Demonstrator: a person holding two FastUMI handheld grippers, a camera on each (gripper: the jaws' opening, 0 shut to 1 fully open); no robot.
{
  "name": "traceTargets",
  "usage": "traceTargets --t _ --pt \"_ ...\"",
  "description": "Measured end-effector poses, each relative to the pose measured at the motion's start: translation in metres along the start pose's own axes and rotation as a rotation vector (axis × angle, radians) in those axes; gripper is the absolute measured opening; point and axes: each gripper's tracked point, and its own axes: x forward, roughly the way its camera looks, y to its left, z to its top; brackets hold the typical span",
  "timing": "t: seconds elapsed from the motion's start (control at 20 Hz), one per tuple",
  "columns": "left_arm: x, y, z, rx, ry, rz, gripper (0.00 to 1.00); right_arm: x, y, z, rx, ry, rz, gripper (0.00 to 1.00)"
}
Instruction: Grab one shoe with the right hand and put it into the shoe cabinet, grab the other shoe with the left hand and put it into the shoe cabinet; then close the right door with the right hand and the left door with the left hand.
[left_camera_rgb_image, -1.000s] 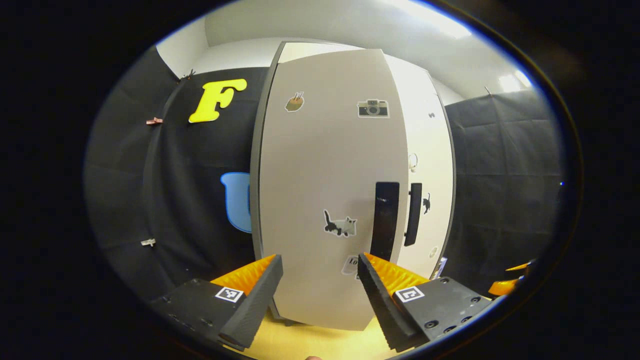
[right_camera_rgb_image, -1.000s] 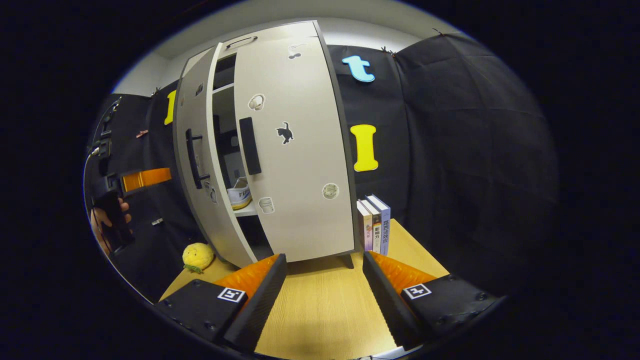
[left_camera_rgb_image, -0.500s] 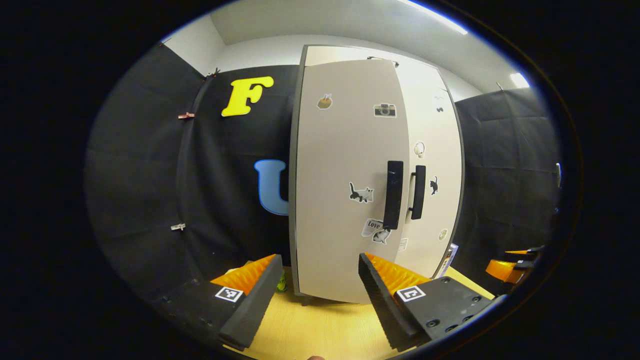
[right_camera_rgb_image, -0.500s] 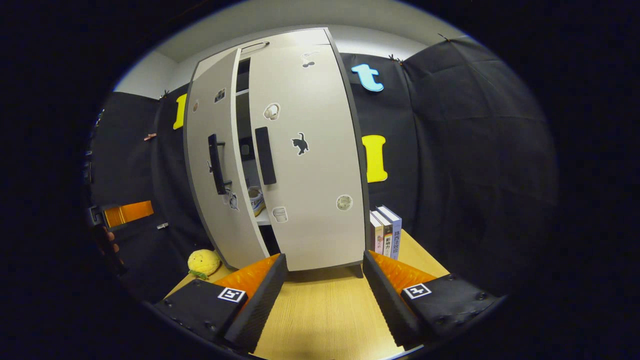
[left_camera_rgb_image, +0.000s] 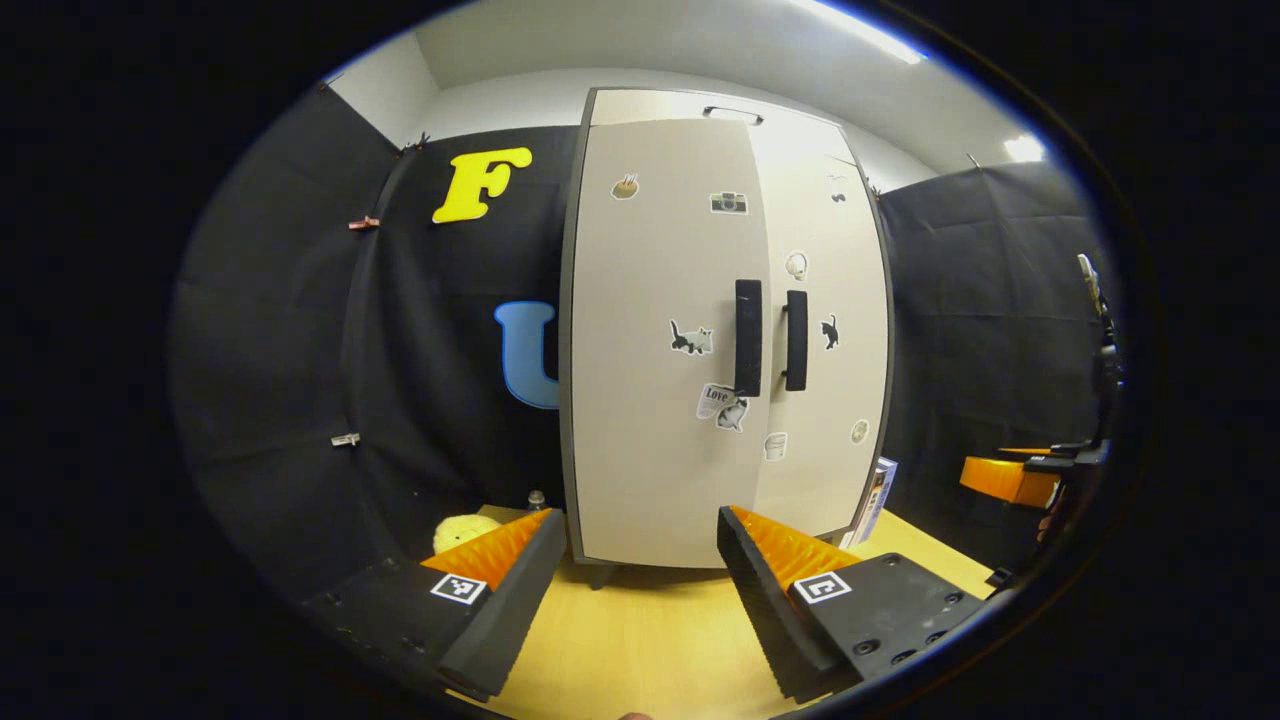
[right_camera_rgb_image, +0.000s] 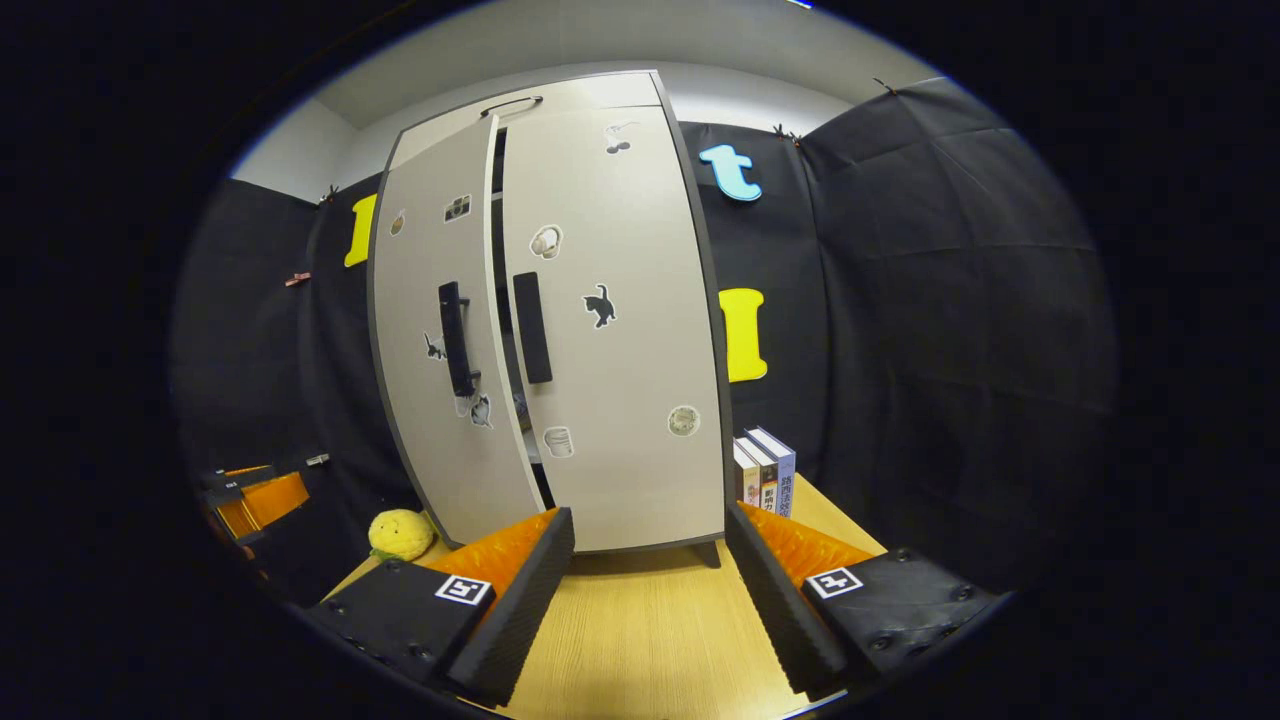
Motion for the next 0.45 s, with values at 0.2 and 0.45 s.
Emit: traceTargets --t 0.2,0.45 --pt "0.000 -0.010 0.006 0.005 -0.022 -0.017 0.95 -0.002 0.005 -0.007 0.013 0.000 -0.002 0.98" --pt "-0.001 -0.012 0.003 -0.037 -0.035 0.004 0.96 0.000 0.016 -0.019 0.007 0.034 0.018 0.98"
